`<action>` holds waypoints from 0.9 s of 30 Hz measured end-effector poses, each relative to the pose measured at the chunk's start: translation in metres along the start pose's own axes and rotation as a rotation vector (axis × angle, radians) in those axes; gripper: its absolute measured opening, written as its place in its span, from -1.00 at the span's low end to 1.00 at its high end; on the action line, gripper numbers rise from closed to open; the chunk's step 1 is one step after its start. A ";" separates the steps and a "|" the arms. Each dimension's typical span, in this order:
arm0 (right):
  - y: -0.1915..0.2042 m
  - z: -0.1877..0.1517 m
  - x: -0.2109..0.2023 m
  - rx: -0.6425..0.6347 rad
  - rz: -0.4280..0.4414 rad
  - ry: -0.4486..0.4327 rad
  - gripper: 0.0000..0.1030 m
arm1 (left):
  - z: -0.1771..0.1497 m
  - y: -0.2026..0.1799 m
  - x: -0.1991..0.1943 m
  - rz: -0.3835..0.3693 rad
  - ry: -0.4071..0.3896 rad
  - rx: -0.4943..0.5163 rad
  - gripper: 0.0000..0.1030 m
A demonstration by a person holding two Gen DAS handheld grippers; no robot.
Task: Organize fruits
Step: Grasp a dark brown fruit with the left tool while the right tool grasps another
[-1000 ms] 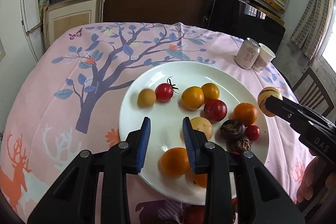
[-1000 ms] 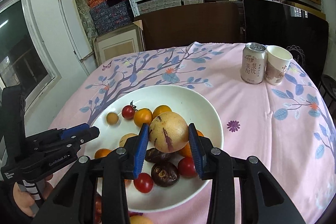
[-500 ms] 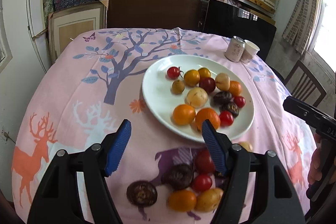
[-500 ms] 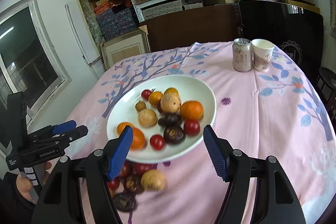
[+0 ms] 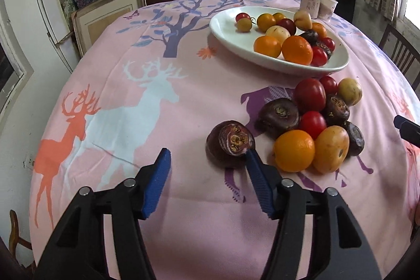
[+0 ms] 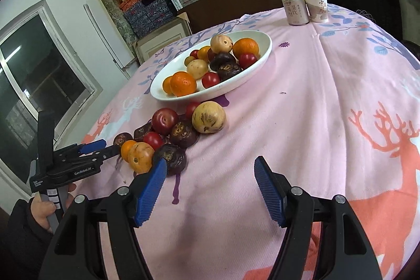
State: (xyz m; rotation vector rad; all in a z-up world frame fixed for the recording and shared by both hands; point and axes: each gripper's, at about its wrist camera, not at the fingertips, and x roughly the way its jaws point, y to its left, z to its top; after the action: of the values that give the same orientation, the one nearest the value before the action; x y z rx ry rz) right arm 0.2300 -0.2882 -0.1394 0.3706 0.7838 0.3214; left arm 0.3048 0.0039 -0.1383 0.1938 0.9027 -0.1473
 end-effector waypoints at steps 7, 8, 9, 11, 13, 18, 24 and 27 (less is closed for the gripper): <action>-0.009 0.000 0.000 0.042 0.020 0.001 0.36 | 0.003 -0.019 0.014 -0.011 0.012 0.062 -0.03; -0.009 -0.001 0.001 0.039 0.020 0.003 0.36 | 0.004 -0.016 0.018 -0.019 0.024 0.046 -0.02; -0.008 0.000 0.002 0.036 0.019 0.007 0.36 | 0.004 -0.011 0.020 -0.041 0.023 0.022 -0.13; -0.006 0.000 0.003 0.028 0.012 0.014 0.36 | 0.005 -0.008 0.020 -0.038 0.009 0.008 -0.19; -0.004 -0.001 0.004 0.014 0.003 0.019 0.36 | 0.006 -0.004 0.014 -0.028 -0.031 -0.014 -0.19; 0.020 -0.002 0.011 -0.091 -0.040 0.053 0.36 | 0.006 0.009 -0.015 -0.057 -0.166 -0.083 -0.19; 0.054 0.001 0.044 -0.204 -0.075 0.152 0.23 | 0.006 0.010 -0.011 -0.082 -0.145 -0.092 -0.19; 0.055 0.004 0.058 -0.196 -0.072 0.187 0.17 | 0.006 0.011 -0.011 -0.088 -0.145 -0.099 -0.19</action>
State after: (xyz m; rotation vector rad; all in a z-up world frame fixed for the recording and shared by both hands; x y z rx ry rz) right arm 0.2640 -0.2166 -0.1489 0.1281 0.9379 0.3652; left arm 0.3048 0.0132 -0.1249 0.0503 0.7723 -0.1953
